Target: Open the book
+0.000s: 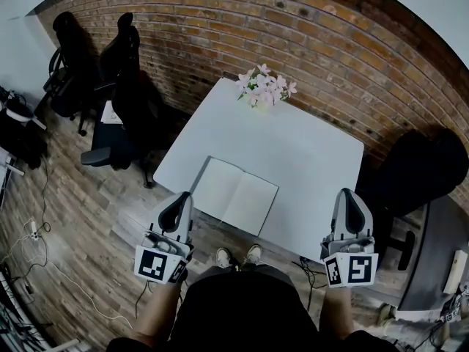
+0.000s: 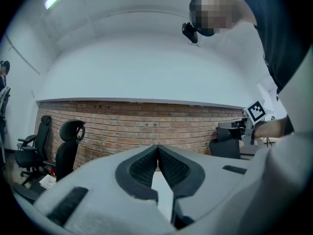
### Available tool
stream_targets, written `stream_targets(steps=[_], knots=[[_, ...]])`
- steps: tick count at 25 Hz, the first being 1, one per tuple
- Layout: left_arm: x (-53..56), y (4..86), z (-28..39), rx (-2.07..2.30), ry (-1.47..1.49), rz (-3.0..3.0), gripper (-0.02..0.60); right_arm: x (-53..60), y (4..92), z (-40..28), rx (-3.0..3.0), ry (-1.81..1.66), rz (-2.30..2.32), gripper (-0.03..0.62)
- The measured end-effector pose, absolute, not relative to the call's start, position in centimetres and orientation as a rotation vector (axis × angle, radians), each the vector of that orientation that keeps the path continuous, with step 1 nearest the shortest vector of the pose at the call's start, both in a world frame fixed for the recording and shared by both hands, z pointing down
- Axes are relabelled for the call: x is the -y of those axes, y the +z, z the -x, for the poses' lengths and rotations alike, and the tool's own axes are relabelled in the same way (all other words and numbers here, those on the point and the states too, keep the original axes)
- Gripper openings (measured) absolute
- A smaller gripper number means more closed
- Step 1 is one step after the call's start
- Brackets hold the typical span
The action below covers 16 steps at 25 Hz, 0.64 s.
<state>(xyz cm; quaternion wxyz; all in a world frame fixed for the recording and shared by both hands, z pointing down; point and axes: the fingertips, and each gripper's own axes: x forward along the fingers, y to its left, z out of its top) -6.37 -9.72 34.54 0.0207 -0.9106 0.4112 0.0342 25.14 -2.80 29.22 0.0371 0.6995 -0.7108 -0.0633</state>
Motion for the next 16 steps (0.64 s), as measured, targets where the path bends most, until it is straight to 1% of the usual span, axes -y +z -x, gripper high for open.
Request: stream_targets(steps=[16], knots=[[9.3, 34.9, 7.5, -1.300, 0.100, 2.816, 0.026, 2.8, 28.6, -23.3, 2.208, -0.265, -2.110, 0.012]])
